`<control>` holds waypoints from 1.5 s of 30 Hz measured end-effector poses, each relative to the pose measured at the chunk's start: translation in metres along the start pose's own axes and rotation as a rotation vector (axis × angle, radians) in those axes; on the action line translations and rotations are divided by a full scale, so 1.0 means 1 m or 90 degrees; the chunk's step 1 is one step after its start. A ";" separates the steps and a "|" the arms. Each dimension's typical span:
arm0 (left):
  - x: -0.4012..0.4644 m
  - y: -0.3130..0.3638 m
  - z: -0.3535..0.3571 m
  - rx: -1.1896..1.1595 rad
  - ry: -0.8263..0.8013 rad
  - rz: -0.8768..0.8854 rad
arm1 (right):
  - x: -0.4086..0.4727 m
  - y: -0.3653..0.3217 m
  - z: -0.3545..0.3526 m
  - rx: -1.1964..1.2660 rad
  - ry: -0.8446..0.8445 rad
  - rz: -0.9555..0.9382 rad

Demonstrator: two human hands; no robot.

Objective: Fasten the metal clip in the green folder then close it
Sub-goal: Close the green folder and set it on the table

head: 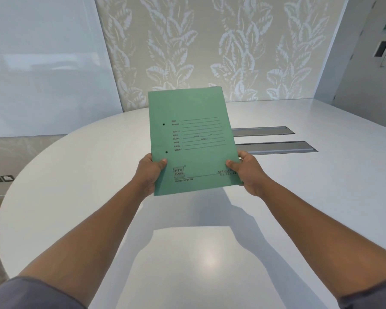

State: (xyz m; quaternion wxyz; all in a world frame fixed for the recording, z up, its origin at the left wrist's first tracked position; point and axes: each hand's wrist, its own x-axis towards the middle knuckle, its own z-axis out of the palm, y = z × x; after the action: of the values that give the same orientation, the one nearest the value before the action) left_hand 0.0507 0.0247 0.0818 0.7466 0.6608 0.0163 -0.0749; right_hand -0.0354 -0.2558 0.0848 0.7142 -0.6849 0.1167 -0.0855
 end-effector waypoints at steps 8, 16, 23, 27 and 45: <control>0.039 0.034 -0.025 0.133 0.119 0.086 | 0.032 -0.004 0.035 -0.114 -0.041 -0.034; 0.083 0.037 -0.054 0.282 0.218 0.176 | 0.077 0.007 0.082 -0.228 -0.026 -0.100; 0.129 0.026 -0.069 0.360 0.271 0.190 | 0.120 0.031 0.113 -0.249 -0.032 -0.107; 0.162 0.014 -0.074 0.392 0.281 0.175 | 0.149 0.049 0.121 -0.274 -0.003 -0.099; 0.268 -0.054 -0.068 0.541 0.214 0.074 | 0.241 0.094 0.111 -0.577 -0.051 -0.052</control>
State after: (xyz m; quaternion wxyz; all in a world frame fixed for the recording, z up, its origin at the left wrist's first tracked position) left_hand 0.3131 0.0618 -0.0135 0.3996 0.9111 0.0678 0.0751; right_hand 0.2236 -0.2134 -0.0176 0.3422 -0.9352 0.0874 -0.0269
